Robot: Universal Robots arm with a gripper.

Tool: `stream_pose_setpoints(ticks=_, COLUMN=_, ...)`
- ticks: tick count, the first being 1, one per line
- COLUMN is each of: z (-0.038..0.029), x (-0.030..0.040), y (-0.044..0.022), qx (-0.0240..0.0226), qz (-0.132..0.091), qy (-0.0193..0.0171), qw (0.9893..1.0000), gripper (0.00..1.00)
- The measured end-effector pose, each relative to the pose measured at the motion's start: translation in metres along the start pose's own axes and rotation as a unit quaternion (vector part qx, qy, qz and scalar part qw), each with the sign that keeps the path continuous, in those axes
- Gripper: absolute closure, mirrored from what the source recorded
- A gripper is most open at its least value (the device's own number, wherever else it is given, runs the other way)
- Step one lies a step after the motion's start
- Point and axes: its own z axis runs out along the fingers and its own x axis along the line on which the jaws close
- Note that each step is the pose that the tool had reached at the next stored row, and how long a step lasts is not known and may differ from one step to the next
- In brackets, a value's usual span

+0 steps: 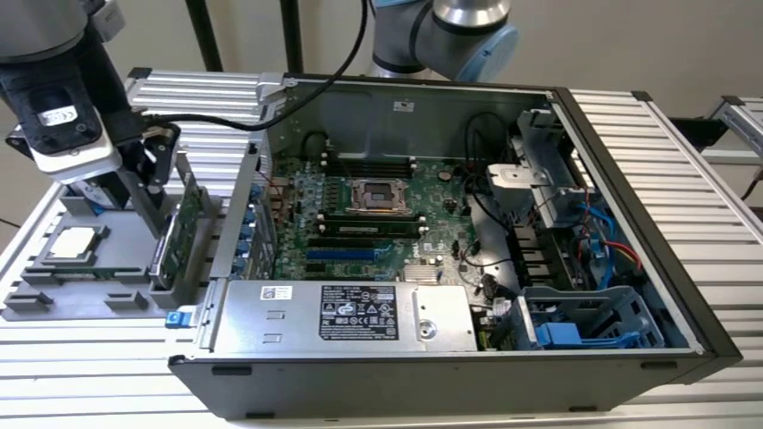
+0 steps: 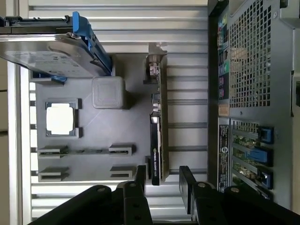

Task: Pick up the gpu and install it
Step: 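Pick up the gpu and move the gpu toward the slot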

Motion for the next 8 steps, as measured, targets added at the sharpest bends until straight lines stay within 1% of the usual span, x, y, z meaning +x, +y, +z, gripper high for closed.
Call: stream_pose_setpoints(ticks=8, z=0.0056, x=0.0020, y=-0.0003, qx=0.0003, qz=0.016, qy=-0.0008, qw=0.9999, gripper=0.00)
